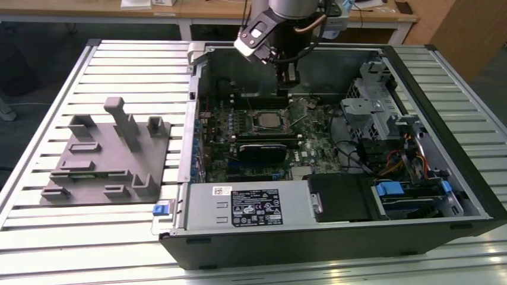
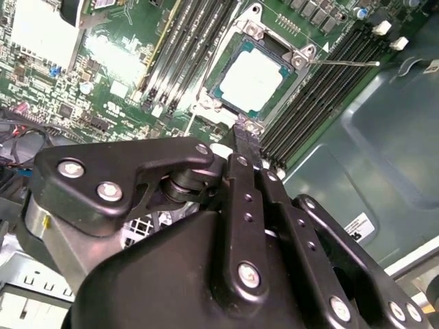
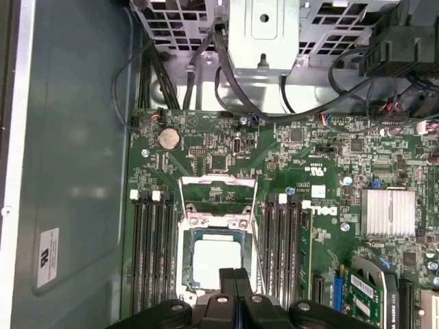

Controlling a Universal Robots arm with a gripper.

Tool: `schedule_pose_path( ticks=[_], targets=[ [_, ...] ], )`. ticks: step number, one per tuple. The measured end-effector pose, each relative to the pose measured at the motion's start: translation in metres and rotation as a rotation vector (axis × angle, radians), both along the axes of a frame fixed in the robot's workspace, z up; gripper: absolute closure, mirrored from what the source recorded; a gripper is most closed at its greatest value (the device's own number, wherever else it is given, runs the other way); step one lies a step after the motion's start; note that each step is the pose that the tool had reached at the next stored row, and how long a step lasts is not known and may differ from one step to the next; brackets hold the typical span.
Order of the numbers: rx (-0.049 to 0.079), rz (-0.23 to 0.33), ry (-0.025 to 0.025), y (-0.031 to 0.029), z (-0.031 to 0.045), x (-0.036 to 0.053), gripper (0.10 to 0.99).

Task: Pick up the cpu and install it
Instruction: 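Close the cpu cover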

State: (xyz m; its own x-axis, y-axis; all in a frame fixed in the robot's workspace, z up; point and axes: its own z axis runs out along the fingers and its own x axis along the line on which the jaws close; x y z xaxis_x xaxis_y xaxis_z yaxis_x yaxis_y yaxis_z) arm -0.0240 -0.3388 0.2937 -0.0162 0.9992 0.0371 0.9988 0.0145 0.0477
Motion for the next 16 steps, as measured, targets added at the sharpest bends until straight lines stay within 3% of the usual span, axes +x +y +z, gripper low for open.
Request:
schedule_pose_path(
  ticks=[5,10,16],
  targets=[
    [0.000,0.000,-0.0001,-0.0014,0.0000,0.0013,0.980],
    [0.000,0.005,0.0004,-0.0011,-0.0029,0.0143,0.980],
    [0.000,0.037,0.0014,-0.0001,-0.0105,0.0218,0.980]
  ],
)
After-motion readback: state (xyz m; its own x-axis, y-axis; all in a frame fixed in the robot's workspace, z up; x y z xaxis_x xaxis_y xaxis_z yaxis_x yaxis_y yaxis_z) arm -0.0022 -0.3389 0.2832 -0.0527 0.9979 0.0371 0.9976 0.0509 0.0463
